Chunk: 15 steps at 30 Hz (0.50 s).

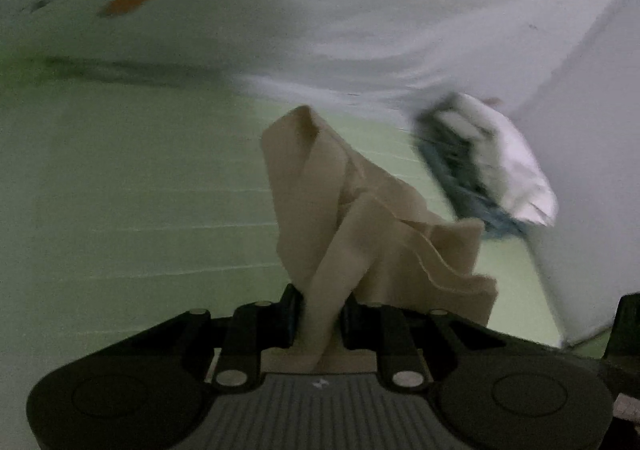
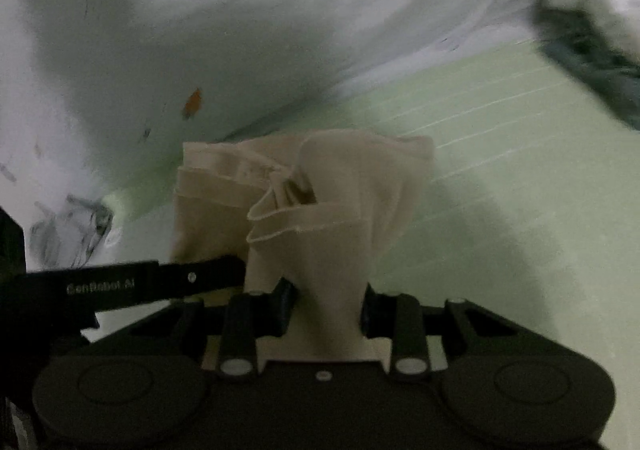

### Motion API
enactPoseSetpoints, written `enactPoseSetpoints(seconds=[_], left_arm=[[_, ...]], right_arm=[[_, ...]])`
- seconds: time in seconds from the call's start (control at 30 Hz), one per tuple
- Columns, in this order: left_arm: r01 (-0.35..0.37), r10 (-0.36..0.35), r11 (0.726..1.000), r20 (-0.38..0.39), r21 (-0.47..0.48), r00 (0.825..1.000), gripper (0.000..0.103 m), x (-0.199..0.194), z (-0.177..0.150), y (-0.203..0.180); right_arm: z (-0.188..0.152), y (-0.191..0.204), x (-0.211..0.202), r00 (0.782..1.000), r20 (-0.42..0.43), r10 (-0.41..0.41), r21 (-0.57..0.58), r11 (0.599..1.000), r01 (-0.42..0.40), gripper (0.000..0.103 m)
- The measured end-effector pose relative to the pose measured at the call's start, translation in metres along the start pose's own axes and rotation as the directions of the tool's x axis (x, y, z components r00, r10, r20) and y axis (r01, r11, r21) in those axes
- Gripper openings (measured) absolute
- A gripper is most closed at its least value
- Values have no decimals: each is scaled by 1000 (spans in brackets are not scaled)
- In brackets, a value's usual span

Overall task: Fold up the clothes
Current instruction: 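Grasp the folded sweater with both grippers from opposite sides, then carry the folded sweater with both grippers onto the clothes stack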

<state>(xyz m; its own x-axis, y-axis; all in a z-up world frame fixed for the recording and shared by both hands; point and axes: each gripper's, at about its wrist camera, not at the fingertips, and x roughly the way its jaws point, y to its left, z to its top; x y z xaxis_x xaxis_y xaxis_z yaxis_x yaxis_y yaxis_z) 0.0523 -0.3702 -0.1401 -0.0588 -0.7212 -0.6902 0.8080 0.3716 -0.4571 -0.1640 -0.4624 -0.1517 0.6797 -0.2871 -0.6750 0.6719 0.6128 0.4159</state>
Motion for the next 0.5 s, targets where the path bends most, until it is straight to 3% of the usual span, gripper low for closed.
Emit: enactPoseSetpoints(seconds=[0.23, 0.37, 0.5], left_arm=[[178, -169, 970, -66, 163, 983, 21, 17, -18, -78], [225, -208, 949, -97, 220, 973, 20, 36, -32, -133], [242, -225, 931, -94, 272, 970, 20, 59, -42, -194]], right_arm=[[-24, -45, -75, 976, 127, -177, 152, 976, 157, 32], [-28, -85, -110, 955, 170, -244, 205, 957, 207, 32], [-16, -137, -133, 944, 210, -254, 232, 951, 204, 32]])
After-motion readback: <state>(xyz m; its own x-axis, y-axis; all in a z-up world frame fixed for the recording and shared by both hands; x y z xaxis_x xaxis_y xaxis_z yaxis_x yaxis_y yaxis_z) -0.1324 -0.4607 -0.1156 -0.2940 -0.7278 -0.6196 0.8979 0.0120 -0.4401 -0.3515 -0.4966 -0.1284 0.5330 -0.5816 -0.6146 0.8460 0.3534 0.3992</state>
